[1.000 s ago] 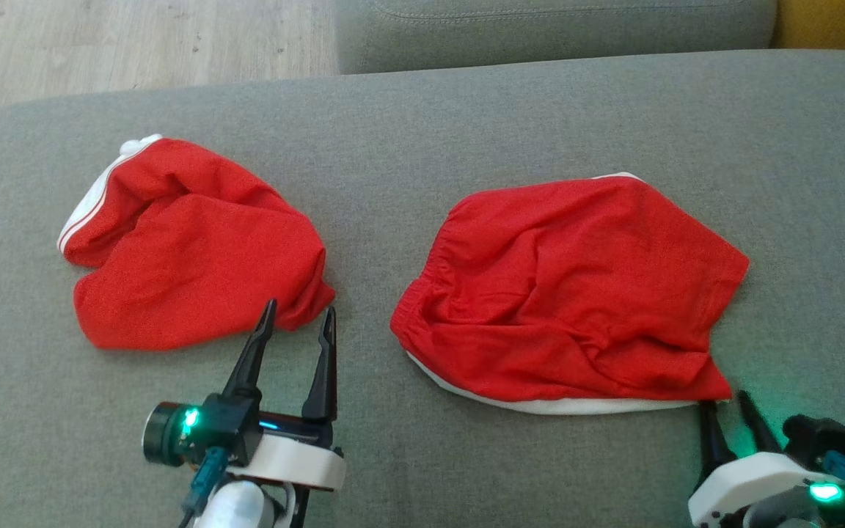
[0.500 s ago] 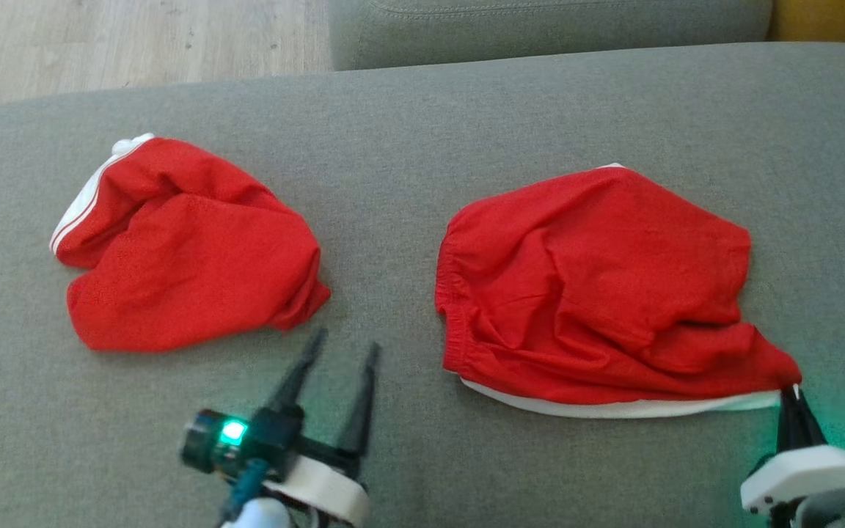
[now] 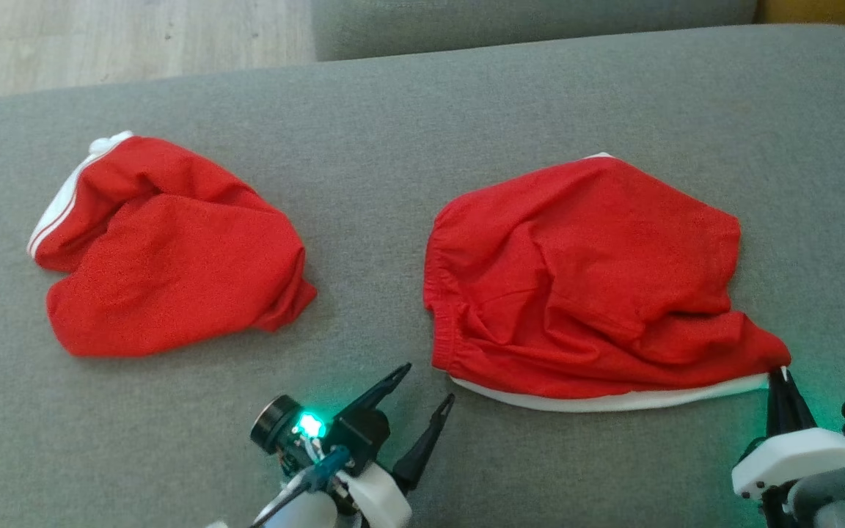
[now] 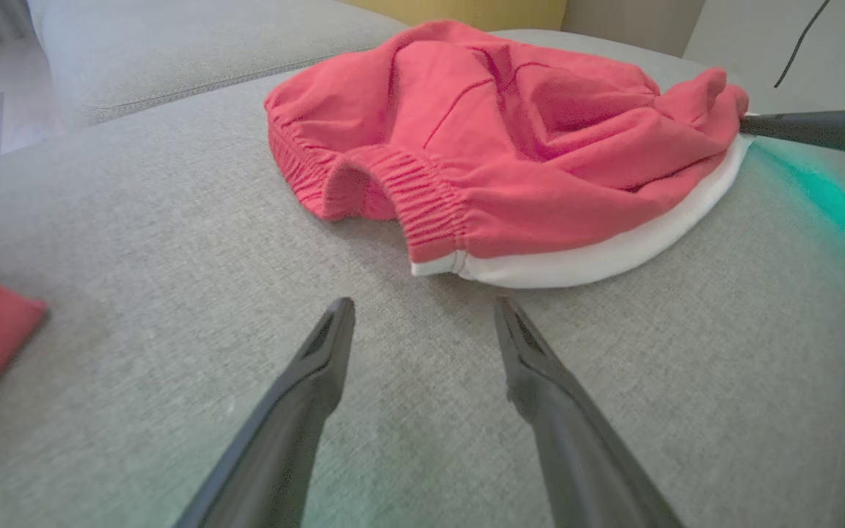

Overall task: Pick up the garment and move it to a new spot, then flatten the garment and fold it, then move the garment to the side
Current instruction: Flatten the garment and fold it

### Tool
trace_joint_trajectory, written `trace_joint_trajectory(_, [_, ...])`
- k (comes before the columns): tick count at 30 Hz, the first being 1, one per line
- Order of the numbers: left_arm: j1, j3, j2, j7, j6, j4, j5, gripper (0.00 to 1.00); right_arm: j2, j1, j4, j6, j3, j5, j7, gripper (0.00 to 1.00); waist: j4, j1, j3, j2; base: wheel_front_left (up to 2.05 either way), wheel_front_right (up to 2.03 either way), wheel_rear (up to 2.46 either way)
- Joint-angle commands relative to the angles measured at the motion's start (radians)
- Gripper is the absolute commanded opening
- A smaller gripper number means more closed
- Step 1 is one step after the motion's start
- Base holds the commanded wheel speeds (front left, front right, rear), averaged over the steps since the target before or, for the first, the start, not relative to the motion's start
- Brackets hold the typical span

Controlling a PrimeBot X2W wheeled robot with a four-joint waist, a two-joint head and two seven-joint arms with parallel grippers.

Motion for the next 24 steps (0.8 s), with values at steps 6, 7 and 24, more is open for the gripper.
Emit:
trace_joint_trajectory(6, [-0.101, -0.044, 0.000, -0.022, -0.005, 0.029, -0.055, 1.00, -0.011, -0.034, -0.040, -0.001, 0.033, 0.002, 0.004, 0.00, -0.018, 0.0000, 0.012, 0.0000, 0.00, 0.00, 0.00])
trace_joint_trajectory(7, [-0.108, -0.052, -0.001, -0.024, -0.005, 0.035, -0.060, 1.00, -0.011, -0.033, -0.041, -0.001, 0.034, 0.002, 0.005, 0.00, -0.019, 0.0000, 0.013, 0.0000, 0.00, 0.00, 0.00])
trace_joint_trajectory(24, [-0.174, -0.124, -0.003, -0.031, -0.005, 0.059, -0.119, 0.00, -0.011, -0.038, -0.052, -0.001, 0.053, 0.008, 0.010, 0.00, -0.031, 0.0000, 0.030, 0.0000, 0.00, 0.00, 0.00])
